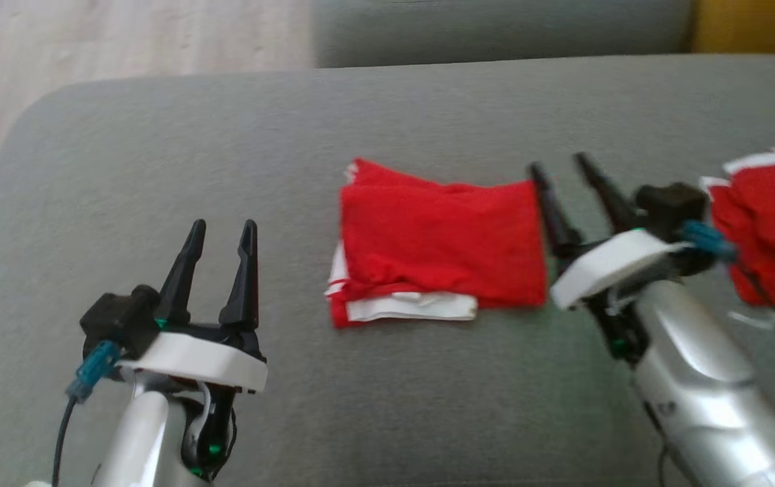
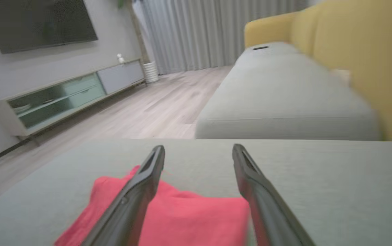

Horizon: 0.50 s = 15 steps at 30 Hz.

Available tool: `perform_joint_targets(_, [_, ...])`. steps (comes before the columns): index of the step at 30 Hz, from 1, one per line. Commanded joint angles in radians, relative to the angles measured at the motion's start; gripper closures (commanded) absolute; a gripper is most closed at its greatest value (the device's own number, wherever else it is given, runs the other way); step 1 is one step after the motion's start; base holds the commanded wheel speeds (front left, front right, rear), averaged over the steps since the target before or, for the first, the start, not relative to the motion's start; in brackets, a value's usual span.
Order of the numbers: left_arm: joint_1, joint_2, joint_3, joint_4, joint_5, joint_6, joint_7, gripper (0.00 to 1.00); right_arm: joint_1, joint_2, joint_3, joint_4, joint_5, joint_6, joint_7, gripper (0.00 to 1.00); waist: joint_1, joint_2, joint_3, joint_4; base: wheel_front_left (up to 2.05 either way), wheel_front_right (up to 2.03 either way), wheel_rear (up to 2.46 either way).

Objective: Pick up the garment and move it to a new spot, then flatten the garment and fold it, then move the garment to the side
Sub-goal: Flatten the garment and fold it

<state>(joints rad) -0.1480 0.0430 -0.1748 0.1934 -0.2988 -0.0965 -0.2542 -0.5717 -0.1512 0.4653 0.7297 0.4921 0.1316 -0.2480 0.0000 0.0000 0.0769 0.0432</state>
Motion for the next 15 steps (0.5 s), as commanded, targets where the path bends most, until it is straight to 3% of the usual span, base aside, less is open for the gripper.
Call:
perform_joint_targets(1, [-0.042,0.007,0.040,-0.040,0.011,0.005,-0.008,0.00,0.029,0.006,-0.019,-0.049,-0.031,-0.001,-0.013,0.00,0.0000,0.0000,-0.003,-0.044,0.00,0.00,0.00])
perform_joint_targets(7, [-0.028,0.007,0.053,-0.060,0.007,0.016,-0.008,0.00,0.195,0.034,-0.257,-0.231,-0.233,-0.001,-0.014,0.00,0.0000,0.0000,-0.010,-0.104,0.00,0.00,0.00])
perform_joint_targets(15, [0.011,0.007,0.041,-0.069,0.001,0.031,-0.008,0.00,0.305,0.082,-0.353,-0.341,-0.328,-0.001,-0.014,0.00,0.0000,0.0000,-0.012,-0.135,0.00,0.00,0.00])
